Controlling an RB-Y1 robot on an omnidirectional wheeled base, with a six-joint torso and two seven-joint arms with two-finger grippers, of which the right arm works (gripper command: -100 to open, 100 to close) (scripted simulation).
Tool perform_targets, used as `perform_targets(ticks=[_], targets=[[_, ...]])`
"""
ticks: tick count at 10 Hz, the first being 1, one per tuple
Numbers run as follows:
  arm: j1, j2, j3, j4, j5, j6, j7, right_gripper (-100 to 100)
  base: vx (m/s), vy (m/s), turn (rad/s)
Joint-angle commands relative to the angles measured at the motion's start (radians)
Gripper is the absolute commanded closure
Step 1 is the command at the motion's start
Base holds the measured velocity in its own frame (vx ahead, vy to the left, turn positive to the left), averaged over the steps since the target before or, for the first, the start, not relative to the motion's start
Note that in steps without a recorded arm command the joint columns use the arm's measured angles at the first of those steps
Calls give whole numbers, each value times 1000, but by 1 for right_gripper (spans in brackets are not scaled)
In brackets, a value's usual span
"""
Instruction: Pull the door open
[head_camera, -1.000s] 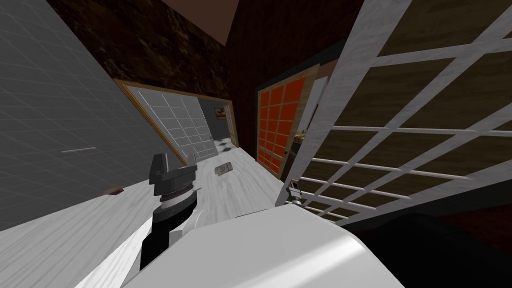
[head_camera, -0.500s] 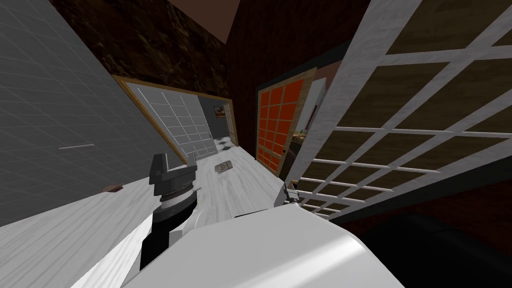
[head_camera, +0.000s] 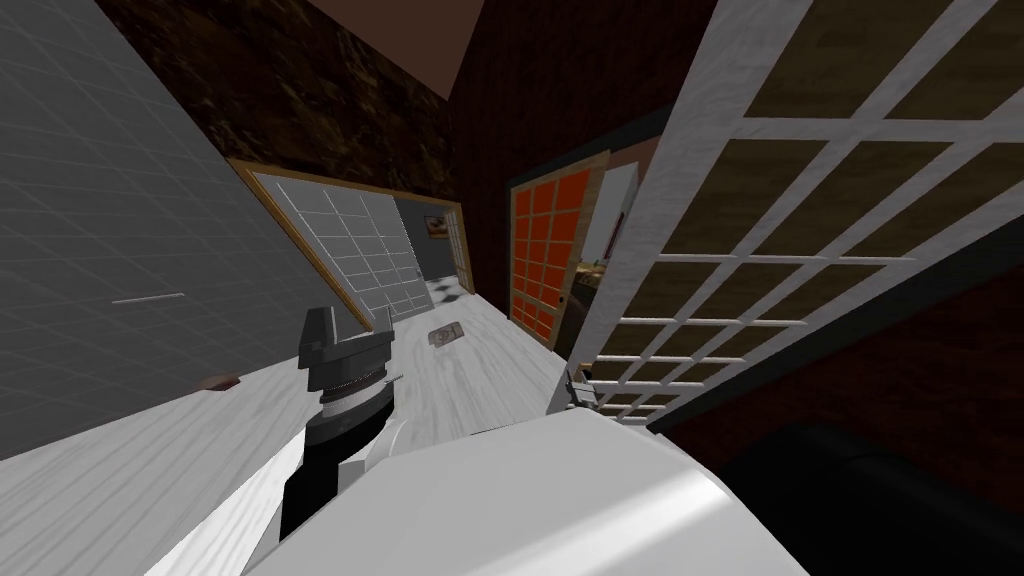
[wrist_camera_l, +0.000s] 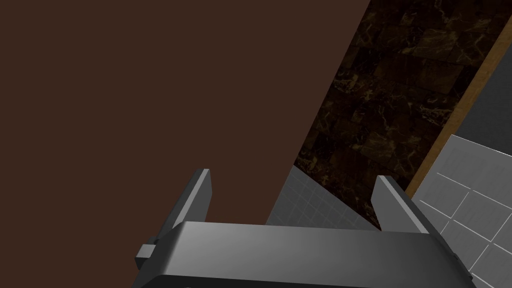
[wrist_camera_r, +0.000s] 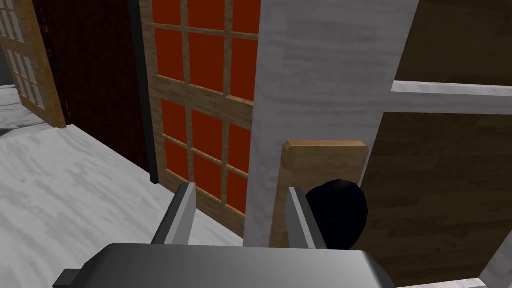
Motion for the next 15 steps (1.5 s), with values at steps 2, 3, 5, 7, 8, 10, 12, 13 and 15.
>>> perform_targets(ticks=[2,3,5,7,8,10,12,13,15], targets=[[-3,-24,-17,35,-11,-26,-24,-100,-10,1,158],[-6,-39,-28,57,-18,-43,-39,-100,22,-31,92],[-8,-55,-39,80,-26,-61,-54,-100,24,-44,89],[-4,-43,-24,59,-18,-55,-51,-100,12,-15,39],[-4,-43,-24,59,-18,-55,-51,100,3,12,-15],[-4,-43,-24,59,-18,-55,-51,100,-5,-1,-3],[-4,-43,-24,59,-18,-55,-51,100,0,0,0],[-4,-43,-24,59,-18,-55,-51,100,0,0,0],[49,-37,3,24,3,-69,-50,-100,-72,-15,24]])
